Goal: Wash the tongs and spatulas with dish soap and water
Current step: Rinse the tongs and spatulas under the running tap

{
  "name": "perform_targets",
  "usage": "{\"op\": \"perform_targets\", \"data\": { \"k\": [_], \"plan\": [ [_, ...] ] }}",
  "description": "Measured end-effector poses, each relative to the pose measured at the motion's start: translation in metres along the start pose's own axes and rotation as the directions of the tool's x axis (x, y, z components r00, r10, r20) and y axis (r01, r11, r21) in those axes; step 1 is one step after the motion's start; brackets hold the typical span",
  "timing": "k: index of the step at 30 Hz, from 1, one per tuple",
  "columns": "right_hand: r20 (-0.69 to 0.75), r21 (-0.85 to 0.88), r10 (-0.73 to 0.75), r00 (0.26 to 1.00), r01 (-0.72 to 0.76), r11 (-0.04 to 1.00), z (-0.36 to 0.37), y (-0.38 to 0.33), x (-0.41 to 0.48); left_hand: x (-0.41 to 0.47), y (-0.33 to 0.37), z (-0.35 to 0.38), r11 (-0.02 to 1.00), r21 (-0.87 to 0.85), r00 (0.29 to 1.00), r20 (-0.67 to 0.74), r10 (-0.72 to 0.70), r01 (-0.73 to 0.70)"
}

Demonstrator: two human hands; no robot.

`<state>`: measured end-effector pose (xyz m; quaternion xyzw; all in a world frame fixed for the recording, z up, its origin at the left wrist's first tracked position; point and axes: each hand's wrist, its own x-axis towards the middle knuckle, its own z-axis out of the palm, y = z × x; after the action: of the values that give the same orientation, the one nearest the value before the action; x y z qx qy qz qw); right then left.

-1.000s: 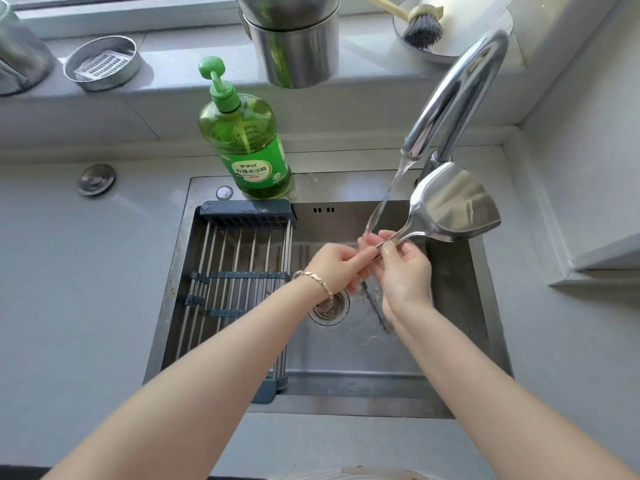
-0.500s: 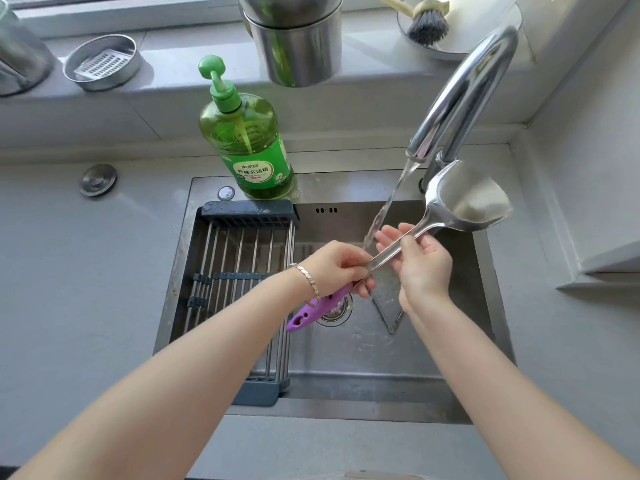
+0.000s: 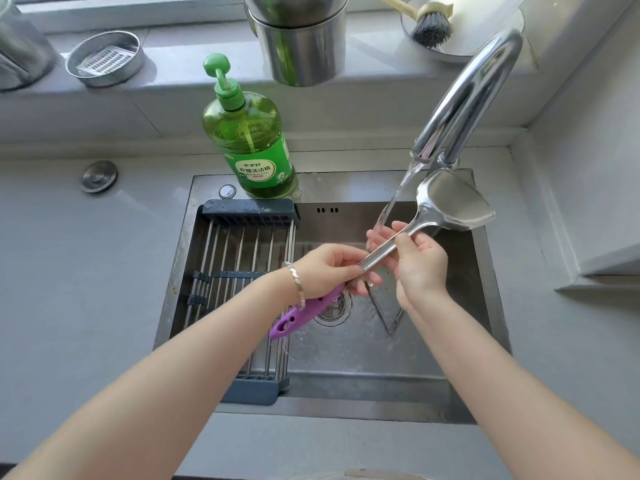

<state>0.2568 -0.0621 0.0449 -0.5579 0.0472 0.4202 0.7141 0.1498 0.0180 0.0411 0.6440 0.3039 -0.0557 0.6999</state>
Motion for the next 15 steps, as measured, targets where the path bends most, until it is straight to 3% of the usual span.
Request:
{"op": "perform_targets", "data": {
  "k": [7, 10, 13, 15],
  "plan": [
    [0.091, 0.062, 0.035, 0.995, -0.041, 0.997, 0.005, 0.011, -0.004, -0.026, -0.01, -0.018, 0.962, -0.008, 0.957, 0.109, -0.27, 0.273],
    [0.135, 0.15, 0.117, 0.984, -0.137, 0.979, 0.003, 0.024, -0.005, -0.033, -0.017, -0.016, 0.948, 0.119, 0.956, -0.029, -0.293, 0.295],
    [0.084, 0.215, 0.205, 0.975, -0.218, 0.952, 0.005, 0.039, -0.007, -0.034, -0.027, -0.013, 0.89, 0.359, 0.948, -0.245, -0.202, 0.283],
    [0.05, 0.214, 0.244, 0.968, -0.249, 0.944, 0.007, 0.049, -0.01, -0.036, -0.03, -0.011, 0.865, 0.381, 0.93, -0.293, -0.223, 0.327]
  ]
}}
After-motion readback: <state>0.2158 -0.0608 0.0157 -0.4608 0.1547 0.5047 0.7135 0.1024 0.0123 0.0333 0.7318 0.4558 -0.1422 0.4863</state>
